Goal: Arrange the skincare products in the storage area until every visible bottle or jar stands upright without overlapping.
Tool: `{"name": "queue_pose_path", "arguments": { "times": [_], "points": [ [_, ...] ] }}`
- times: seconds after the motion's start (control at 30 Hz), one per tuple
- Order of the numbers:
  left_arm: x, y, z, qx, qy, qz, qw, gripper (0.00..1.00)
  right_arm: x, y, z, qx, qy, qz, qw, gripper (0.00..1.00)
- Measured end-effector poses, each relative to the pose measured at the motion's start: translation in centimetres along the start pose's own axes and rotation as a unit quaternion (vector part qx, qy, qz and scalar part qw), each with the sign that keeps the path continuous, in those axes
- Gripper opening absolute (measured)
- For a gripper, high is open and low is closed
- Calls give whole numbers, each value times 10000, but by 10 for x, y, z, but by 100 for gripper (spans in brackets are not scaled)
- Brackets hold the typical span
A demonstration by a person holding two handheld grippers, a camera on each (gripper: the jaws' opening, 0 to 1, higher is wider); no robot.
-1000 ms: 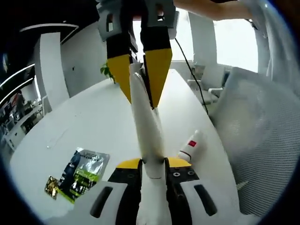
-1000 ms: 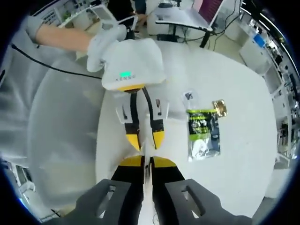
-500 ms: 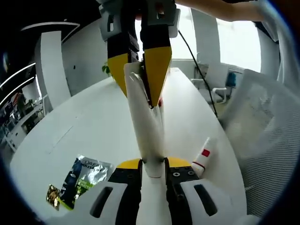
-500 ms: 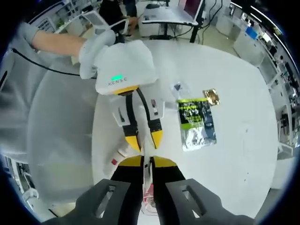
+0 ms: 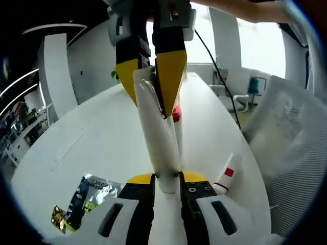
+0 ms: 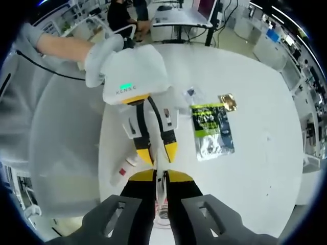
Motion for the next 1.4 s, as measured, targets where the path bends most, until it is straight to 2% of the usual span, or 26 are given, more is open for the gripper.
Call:
{"name": "queue_pose_path", "arguments": {
  "times": [0.5, 0.83, 0.93, 1.2, 1.37, 1.4],
  "points": [
    [-4, 10, -2, -31, 15, -56, 10000, 16, 6, 2, 1, -29, -109, 32, 9999, 8],
    [-4, 7, 0, -44, 35, -55, 10000, 17, 7, 4, -1, 37, -405, 9, 9992, 10],
    [-4, 7, 0, -48, 47, -49, 10000, 17, 8, 4, -2, 106, -444, 14, 9990, 14],
    [-6, -1, 4, 54, -27, -67, 10000, 24, 9, 3, -3, 192, -520, 50, 9984, 37],
    [-10, -10, 6, -72, -82, -97, 9999, 29, 12, 3, -3, 286, -473, 40, 9985, 48],
    [-9, -13, 4, -178, -45, -125, 9998, 29, 13, 3, -3, 301, -444, 30, 9986, 50]
  ]
}}
Point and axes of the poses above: the point that each gripper's makers call its tool centre point, and the gripper's own axes: y roughly forward along the fingers, z roughly to its right, x roughly out of its underside, the point moved 9 cm from there along -y, roughly backward along the fingers, and after that the axes turned 5 degrees about y, right-handed, at the moved point
